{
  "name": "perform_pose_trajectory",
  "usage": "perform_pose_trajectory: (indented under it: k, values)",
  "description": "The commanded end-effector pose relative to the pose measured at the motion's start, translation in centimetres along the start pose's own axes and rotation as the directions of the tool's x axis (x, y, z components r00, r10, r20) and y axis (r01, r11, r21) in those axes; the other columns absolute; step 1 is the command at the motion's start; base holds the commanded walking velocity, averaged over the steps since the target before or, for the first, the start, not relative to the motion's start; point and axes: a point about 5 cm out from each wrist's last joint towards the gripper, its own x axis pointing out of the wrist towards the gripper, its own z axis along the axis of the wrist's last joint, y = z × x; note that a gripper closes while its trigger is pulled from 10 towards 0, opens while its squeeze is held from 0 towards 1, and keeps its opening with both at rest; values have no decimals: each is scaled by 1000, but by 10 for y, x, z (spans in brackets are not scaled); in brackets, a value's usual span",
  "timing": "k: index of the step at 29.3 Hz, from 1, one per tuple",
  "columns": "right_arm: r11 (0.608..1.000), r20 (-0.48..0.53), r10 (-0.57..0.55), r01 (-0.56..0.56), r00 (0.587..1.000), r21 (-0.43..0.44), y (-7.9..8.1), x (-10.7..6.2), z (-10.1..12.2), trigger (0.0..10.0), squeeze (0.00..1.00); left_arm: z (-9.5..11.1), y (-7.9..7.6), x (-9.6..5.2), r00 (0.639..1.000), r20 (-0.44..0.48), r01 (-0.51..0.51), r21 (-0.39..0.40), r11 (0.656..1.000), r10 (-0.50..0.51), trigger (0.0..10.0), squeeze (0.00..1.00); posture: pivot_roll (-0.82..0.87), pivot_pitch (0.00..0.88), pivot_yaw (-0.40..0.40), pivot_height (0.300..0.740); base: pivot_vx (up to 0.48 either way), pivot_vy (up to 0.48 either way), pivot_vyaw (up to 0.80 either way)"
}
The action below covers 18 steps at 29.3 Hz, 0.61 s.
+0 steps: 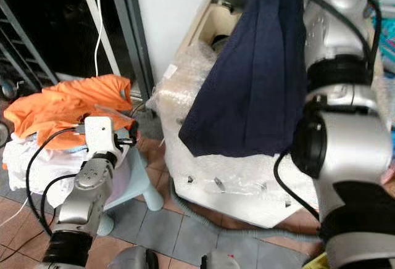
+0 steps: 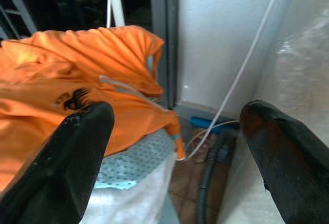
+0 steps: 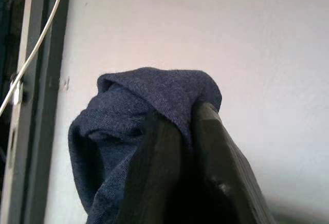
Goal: Clothes washing
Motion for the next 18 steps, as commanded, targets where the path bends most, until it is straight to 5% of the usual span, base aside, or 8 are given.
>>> perform_pose_trajectory:
  k: [1, 4, 8, 9, 10, 11, 12, 18]
  values:
    - [995, 89, -89, 92, 992, -31, -23, 3, 24, 10000, 0, 1, -5, -1, 1000, 10, 6, 7, 1000, -6, 10000, 0, -66, 0, 1, 740, 0, 0, 0]
    - [994, 72, -96, 99, 993, -40, -23, 0, 15, 10000, 0, 1, -4, -1, 1000, 11, -2, 0, 1000, 2, 10000, 0, -66, 0, -12, 740, 0, 0, 0]
    - [997, -115, 7, -16, 993, -79, -3, -26, -53, 10000, 0, 1, -5, -1, 1000, 13, -3, -2, 1000, 3, 10000, 0, -53, 0, -11, 740, 0, 0, 0]
    - [997, -115, 7, -16, 993, -79, -3, -26, -53, 10000, 0, 1, -5, -1, 1000, 13, -3, -2, 1000, 3, 10000, 0, -53, 0, -11, 740, 0, 0, 0]
    - [992, -230, 84, -102, 970, -68, 8, -42, -84, 10000, 208, 1, -5, -1, 1000, 14, -4, 0, 1000, 4, 10000, 0, -53, 0, -11, 740, 0, 0, 0]
    - [989, -273, 114, -136, 955, -64, 12, -49, -94, 10000, 208, 1, -5, -1, 1000, 14, -3, 1, 1000, 3, 10000, 0, -53, 0, -11, 740, 0, 0, 0]
    - [981, -316, 155, -183, 936, -60, 18, -58, -107, 10000, 1000, 1, -5, -1, 1000, 14, -2, 2, 1000, 2, 10000, 0, -53, 0, -11, 740, 0, 0, 0]
    - [904, -389, 359, -420, 849, -83, 43, -96, -140, 10000, 1000, 1, -4, -1, 1000, 9, 18, 12, 1000, -18, 10000, 0, -66, 0, 7, 740, 0, 0, 0]
